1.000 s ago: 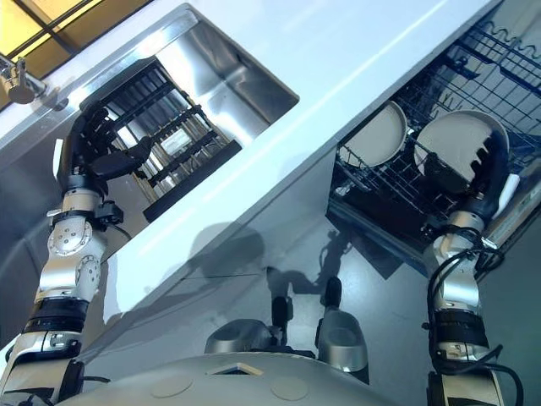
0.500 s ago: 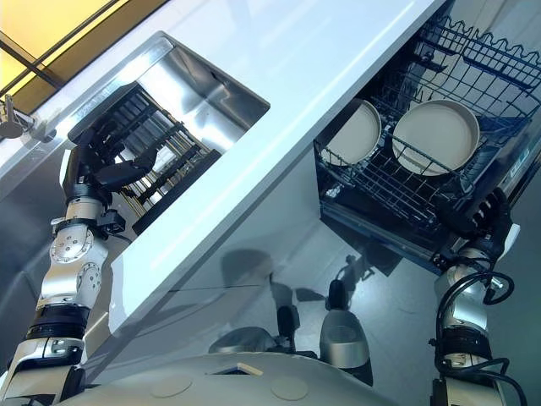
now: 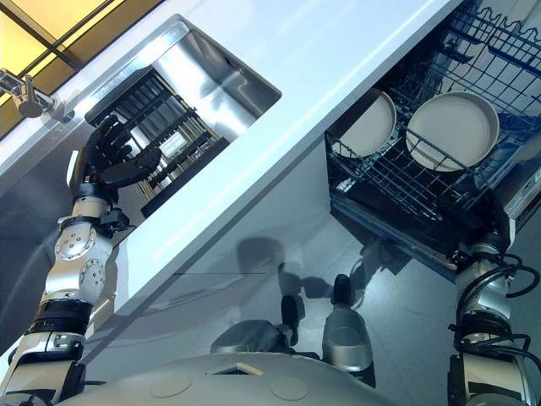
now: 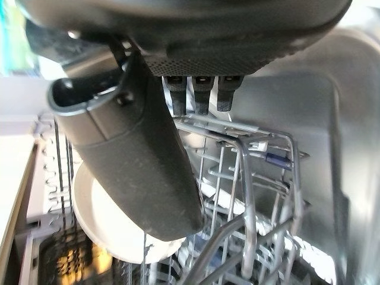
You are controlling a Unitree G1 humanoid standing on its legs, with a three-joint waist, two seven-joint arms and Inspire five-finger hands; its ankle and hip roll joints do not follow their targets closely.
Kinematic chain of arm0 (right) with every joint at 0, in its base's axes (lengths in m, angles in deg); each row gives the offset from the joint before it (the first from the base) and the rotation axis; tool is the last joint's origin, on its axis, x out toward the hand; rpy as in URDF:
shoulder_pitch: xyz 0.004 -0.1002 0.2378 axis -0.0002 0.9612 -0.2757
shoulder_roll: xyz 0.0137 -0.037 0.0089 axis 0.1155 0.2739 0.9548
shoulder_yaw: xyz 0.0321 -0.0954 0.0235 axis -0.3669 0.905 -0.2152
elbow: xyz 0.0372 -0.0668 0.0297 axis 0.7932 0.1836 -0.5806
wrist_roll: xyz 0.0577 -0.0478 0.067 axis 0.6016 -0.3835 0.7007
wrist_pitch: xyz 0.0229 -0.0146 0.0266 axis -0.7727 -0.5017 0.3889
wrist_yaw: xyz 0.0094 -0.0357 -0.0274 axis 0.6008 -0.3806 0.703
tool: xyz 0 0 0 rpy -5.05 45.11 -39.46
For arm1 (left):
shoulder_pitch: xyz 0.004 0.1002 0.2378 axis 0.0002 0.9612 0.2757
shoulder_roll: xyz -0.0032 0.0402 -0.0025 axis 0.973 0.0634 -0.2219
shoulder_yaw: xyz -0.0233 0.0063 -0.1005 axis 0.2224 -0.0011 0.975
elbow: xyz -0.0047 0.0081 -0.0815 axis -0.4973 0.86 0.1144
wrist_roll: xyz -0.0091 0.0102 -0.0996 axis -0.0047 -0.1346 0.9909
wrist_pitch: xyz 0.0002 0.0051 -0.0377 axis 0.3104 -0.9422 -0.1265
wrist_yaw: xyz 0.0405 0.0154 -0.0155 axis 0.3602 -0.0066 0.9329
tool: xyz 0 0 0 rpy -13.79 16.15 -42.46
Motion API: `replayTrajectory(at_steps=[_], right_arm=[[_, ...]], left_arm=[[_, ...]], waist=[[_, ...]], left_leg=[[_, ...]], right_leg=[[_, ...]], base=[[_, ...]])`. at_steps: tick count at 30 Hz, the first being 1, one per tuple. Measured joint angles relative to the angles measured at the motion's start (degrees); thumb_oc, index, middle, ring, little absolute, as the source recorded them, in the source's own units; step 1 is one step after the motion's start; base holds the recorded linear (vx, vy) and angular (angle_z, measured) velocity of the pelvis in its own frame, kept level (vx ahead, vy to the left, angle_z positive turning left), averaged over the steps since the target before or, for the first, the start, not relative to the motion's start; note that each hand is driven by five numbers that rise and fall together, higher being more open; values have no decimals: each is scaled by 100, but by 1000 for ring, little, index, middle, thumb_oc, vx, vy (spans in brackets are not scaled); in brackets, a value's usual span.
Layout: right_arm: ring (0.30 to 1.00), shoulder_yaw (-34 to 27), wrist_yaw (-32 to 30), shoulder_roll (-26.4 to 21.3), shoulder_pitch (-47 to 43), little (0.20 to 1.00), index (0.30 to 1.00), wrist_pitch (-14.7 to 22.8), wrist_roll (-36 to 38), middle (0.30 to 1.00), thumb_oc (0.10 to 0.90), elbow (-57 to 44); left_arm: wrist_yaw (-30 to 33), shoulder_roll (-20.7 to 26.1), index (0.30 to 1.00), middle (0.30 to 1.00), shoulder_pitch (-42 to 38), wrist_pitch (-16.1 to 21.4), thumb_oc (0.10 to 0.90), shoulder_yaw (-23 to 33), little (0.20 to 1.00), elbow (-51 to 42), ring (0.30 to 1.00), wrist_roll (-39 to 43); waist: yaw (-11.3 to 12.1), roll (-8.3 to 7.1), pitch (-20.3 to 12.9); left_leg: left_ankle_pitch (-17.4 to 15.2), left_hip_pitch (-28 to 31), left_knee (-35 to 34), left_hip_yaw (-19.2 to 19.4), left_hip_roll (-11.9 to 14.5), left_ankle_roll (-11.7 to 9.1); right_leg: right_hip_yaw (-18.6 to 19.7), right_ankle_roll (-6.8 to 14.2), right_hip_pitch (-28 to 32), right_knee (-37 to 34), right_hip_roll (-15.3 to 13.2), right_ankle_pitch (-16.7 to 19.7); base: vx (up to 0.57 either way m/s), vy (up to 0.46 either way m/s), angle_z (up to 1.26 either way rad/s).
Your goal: Pick up plates and place into dishwasher.
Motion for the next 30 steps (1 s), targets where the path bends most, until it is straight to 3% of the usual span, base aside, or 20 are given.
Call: replayTrajectory(at_steps=[5, 9, 13, 16, 18, 20, 23, 25, 30], right_arm=[[900, 0, 1011, -107, -23, 900, 900, -460, 1358, 900, 800, -3], [900, 257, 1169, -46, -85, 900, 900, -609, 2356, 900, 800, -51], [900, 654, 1098, 81, -303, 900, 900, -503, 2489, 900, 800, -341], [900, 1209, 533, 137, -900, 900, 900, -445, 1689, 900, 800, -709], [900, 1463, 115, 109, -1222, 900, 900, -598, 1183, 900, 800, -708], [900, 1757, -211, -41, -1567, 900, 900, -903, 315, 900, 800, -705], [900, 2192, -295, -380, -1922, 900, 900, -1391, -419, 900, 800, -696], [900, 2492, -294, -522, -2301, 900, 900, -1742, -633, 900, 800, -520], [900, 2756, -229, -540, -2824, 900, 900, -1895, -794, 900, 800, -8]], left_arm=[[-48, 65, 900, 900, -156, 4, 800, 1, 900, 78, 900, 43], [-65, 66, 900, 900, -358, 29, 800, -2, 900, 157, 900, 43], [-31, 66, 900, 900, -691, 112, 800, -58, 900, 483, 900, 42], [13, 64, 900, 900, -1036, 149, 800, -164, 900, 788, 900, 40], [37, 64, 900, 900, -1137, 198, 800, -202, 900, 808, 900, 40], [42, 61, 900, 900, -1222, 277, 800, -298, 900, 825, 900, 39], [-5, 61, 900, 900, -1234, 383, 800, -345, 900, 826, 900, 37], [-73, 61, 900, 900, -1258, 441, 800, -345, 900, 832, 900, 36], [-233, 29, 900, 900, -1308, 430, 800, -376, 900, 827, 900, 30]], waist=[[7, -21, 103], [123, -91, 165], [150, -165, 214], [334, -273, 285], [449, -309, 308], [563, -356, 338], [620, -362, 337], [645, -371, 333], [740, -370, 331]], left_leg=[[10, -59, 33, 0, 26, -16], [8, -124, 110, 5, 50, -39], [31, -166, 117, 19, 69, -83], [120, -202, 122, 5, 93, -238], [190, -310, 126, -49, 101, -332], [377, -461, 111, -145, 115, -301], [445, -500, 102, -303, 118, -210], [449, -497, 87, -398, 124, -212], [463, -435, 68, -477, 149, -232]], right_leg=[[-113, -13, 4, 1, 4, 5], [-137, -89, -10, 1, 21, 26], [-291, -142, -7, 2, -6, 51], [-552, -194, 6, 3, -72, 90], [-746, -198, 10, 3, -101, 93], [-773, -207, 30, 3, -79, 85], [-795, -184, 108, 3, -48, 51], [-826, -213, 118, 4, -35, 73], [-885, -226, 203, 4, -4, 53]], base=[[7, -50, 4], [12, -1, 1], [52, 47, 0], [43, 38, -25], [14, 32, -16], [9, 50, 1], [-7, 60, 4], [-14, 68, 6], [-1, 57, 8]])
